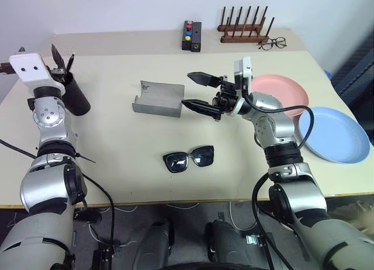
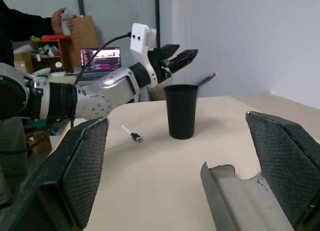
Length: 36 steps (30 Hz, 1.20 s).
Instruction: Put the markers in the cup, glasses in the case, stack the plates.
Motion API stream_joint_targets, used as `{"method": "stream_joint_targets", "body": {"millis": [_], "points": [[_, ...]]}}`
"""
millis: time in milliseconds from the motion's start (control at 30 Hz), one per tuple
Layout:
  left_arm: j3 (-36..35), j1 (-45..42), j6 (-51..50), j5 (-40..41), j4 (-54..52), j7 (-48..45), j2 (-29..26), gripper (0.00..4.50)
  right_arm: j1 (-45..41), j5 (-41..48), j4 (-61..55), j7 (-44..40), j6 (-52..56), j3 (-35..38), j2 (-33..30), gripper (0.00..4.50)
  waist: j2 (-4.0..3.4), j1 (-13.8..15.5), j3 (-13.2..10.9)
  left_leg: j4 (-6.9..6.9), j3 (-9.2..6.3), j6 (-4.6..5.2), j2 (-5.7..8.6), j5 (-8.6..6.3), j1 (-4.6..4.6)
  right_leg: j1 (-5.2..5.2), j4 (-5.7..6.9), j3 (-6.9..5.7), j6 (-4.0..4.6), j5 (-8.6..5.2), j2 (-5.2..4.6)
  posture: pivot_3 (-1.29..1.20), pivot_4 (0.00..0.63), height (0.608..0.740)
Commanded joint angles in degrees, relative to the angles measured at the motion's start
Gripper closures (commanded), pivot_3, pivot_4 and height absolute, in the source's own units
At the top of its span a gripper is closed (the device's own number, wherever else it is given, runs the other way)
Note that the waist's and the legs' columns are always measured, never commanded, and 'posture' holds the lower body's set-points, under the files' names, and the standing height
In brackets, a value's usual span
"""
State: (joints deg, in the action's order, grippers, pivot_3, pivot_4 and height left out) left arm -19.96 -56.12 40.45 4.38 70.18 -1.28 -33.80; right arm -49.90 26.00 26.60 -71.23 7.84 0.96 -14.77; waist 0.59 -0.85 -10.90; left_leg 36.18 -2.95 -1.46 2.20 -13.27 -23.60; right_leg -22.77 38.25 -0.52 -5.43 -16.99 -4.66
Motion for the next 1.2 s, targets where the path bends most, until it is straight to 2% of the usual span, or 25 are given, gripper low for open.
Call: {"method": "stream_joint_targets", "body": {"millis": [33, 367, 467, 533, 633, 700, 767, 833, 900, 1000, 1100, 1200], "points": [[-0.96, -1.59, 1.68, 1.48, -2.09, -0.95, -0.86, 1.25, -0.60, 1.02, -2.41, 0.19, -0.43, 1.18, -0.43, 0.00, 0.00, 0.00, 0.00, 0.00, 0.00, 0.00, 0.00, 0.00, 0.00, 0.00, 0.00, 0.00, 0.00, 0.00, 0.00, 0.00, 0.150, 0.740], [-4.05, -2.15, 0.13, 8.35, -5.88, -6.65, -0.33, 1.25, -1.51, 0.66, -0.41, 0.23, -1.69, 1.11, 0.22, 0.00, 0.00, -0.02, 0.00, 0.00, 0.00, 0.00, -0.01, 0.00, 0.00, 0.00, 0.00, 0.00, 0.00, 0.00, 0.00, 0.00, 0.150, 0.740], [-5.44, -1.15, -5.94, 12.77, -10.67, -11.41, -0.48, 1.25, -1.13, 0.74, -1.15, 0.30, -1.53, 1.06, 0.01, 0.00, 0.01, -0.07, 0.00, 0.01, -0.01, -0.01, -0.01, 0.01, -0.01, 0.00, 0.00, 0.00, 0.00, 0.00, 0.00, 0.00, 0.150, 0.740], [-4.80, 4.36, -15.94, 16.65, -20.74, -18.31, -2.16, 1.25, -0.34, 0.77, -2.26, 0.12, -1.20, 1.05, -0.68, 0.00, 0.00, -0.15, 0.00, 0.01, -0.01, -0.01, -0.02, 0.01, -0.02, 0.00, 0.00, 0.00, 0.00, 0.00, 0.00, 0.00, 0.150, 0.740], [-5.24, 15.09, -29.76, 21.68, -37.77, -24.11, -6.06, 1.25, 0.50, 0.74, -3.19, 0.22, -0.99, 1.17, -1.38, 0.00, 0.00, -1.16, 0.00, -0.03, 0.04, -0.16, -0.04, 0.09, -0.02, -0.04, 0.01, 0.10, 0.00, 0.00, 0.00, 0.00, 0.150, 0.740], [-5.48, 24.09, -40.15, 24.25, -48.62, -28.99, -11.45, 1.25, 0.91, 0.74, -3.18, 0.23, -1.08, 1.24, -1.75, 0.00, 0.00, -1.90, -0.01, -0.07, 0.01, -0.22, -0.07, 0.13, -0.02, -0.09, 0.01, 0.14, 0.00, 0.00, 0.01, 0.00, 0.150, 0.740], [-5.62, 31.64, -47.23, 24.28, -55.80, -32.67, -16.75, 1.25, 1.05, 0.75, -2.83, 0.19, -1.29, 1.23, -1.93, 0.00, 0.03, -2.14, -0.02, -0.14, -0.02, -0.22, -0.08, 0.12, -0.02, -0.17, 0.02, 0.29, 0.01, -0.01, 0.01, 0.00, 0.150, 0.740], [-7.70, 40.34, -52.17, 25.87, -60.25, -40.30, -22.03, 1.25, 1.28, 0.70, -2.49, 0.06, -1.38, 1.12, -1.88, 0.00, -0.01, -2.08, -0.03, -0.19, -0.02, -0.04, -0.12, 0.01, -0.02, -0.25, 0.02, 0.33, 0.03, -0.01, 0.01, 0.00, 0.150, 0.740], [-9.67, 47.49, -54.79, 27.25, -62.99, -48.39, -26.09, 1.25, 1.83, 0.56, -2.58, -0.50, -1.12, 0.69, -1.89, 0.00, -0.03, -1.82, -0.03, -0.22, -0.01, -0.03, -0.13, 0.01, -0.02, -0.25, -0.01, 0.35, 0.05, -0.02, -0.01, 0.00, 0.150, 0.740], [-10.24, 54.89, -52.57, 24.16, -63.82, -56.80, -30.57, 1.25, 3.59, 0.96, -4.31, -2.37, 1.06, -0.76, -2.34, 0.00, -0.03, -1.33, -0.04, -0.22, -0.02, -0.03, -0.12, 0.00, -0.01, -0.19, -0.08, 0.34, 0.09, -0.01, -0.08, 0.00, 0.150, 0.740], [-8.43, 55.27, -50.79, 22.16, -61.15, -61.00, -32.68, 1.25, 6.57, 1.27, -7.56, -5.89, 3.82, -2.96, -3.66, 0.00, 0.00, -0.27, -0.02, -0.18, -0.07, -0.03, -0.11, 0.00, -0.01, -0.14, -0.13, 0.31, 0.14, 0.01, -0.10, 0.00, 0.150, 0.740], [-2.98, 49.26, -45.64, 17.27, -54.40, -63.01, -33.25, 1.25, 8.94, -0.19, -8.69, -7.97, 3.31, -5.18, -4.23, 0.00, -0.01, 0.26, -0.03, -0.14, -0.07, -0.03, -0.09, 0.00, -0.01, -0.13, -0.14, 0.30, 0.17, 0.03, -0.12, 0.00, 0.150, 0.740]]}}
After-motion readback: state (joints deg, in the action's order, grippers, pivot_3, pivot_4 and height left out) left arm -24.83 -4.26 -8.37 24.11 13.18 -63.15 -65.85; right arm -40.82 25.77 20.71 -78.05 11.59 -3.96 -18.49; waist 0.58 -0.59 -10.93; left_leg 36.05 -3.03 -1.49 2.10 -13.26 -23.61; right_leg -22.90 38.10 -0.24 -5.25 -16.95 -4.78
